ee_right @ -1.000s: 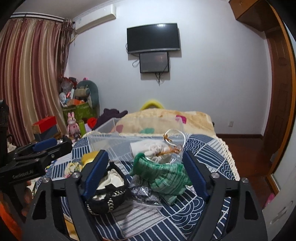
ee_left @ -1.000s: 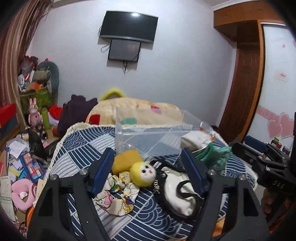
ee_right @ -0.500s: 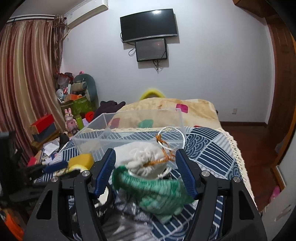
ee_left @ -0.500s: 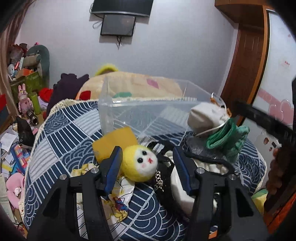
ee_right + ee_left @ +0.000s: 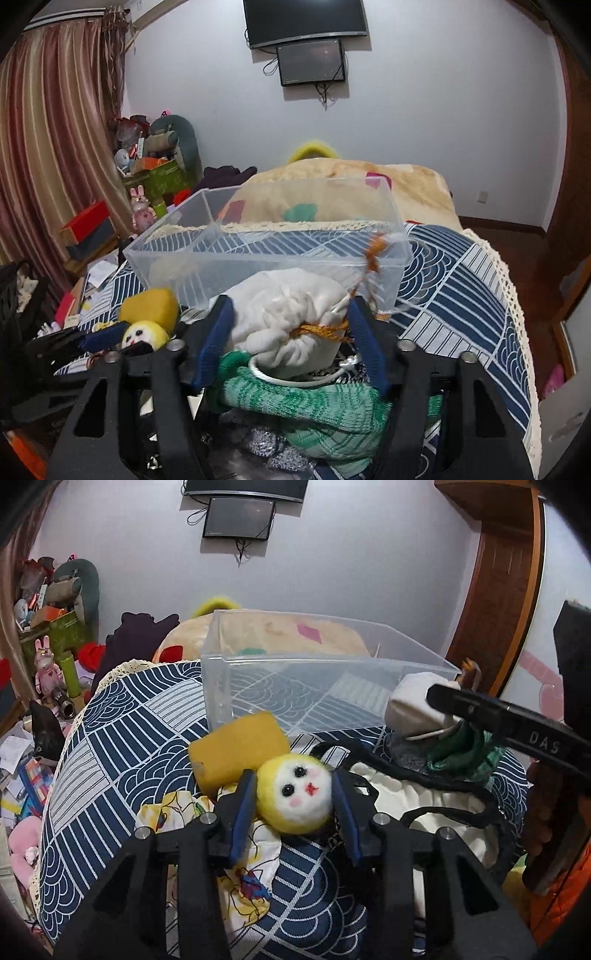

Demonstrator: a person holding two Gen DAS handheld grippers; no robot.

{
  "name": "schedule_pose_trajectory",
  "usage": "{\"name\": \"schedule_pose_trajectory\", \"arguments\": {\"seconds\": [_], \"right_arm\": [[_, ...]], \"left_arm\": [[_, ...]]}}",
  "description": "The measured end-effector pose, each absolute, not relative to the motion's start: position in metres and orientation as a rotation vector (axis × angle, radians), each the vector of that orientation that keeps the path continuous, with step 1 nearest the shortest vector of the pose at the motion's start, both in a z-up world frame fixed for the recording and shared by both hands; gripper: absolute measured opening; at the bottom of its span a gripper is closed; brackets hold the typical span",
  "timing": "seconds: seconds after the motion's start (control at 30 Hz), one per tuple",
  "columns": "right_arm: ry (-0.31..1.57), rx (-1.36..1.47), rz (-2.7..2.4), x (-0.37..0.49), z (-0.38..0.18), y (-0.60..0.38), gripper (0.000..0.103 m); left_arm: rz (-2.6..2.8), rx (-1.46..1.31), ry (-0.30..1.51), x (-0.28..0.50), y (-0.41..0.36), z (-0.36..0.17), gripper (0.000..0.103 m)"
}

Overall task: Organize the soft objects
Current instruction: 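Grasp the yellow plush ball with the left tool while the right tool grasps the white drawstring pouch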

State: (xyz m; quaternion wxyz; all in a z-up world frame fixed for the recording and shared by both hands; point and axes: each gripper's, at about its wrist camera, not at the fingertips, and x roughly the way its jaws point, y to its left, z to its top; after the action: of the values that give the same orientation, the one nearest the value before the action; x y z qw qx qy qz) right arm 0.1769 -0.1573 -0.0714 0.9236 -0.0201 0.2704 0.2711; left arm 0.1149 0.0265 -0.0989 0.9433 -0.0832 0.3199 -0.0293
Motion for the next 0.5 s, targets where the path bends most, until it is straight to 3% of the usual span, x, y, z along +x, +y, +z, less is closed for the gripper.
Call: {"name": "schedule_pose_trajectory", "arguments": {"seconds": [0.27, 0.5], "right_arm": [[0.557, -0.056, 0.582, 0.173, -0.072, -0.159, 0.031], [0.486, -0.057, 0.589, 0.158, -0.056, -0.162, 0.027]], "left_arm": [[-0.062, -0.181, 0.627, 0.107, 0.030, -0.089, 0.041], [-0.063, -0.180, 0.579, 0.098, 0.029, -0.074, 0.041]]}}
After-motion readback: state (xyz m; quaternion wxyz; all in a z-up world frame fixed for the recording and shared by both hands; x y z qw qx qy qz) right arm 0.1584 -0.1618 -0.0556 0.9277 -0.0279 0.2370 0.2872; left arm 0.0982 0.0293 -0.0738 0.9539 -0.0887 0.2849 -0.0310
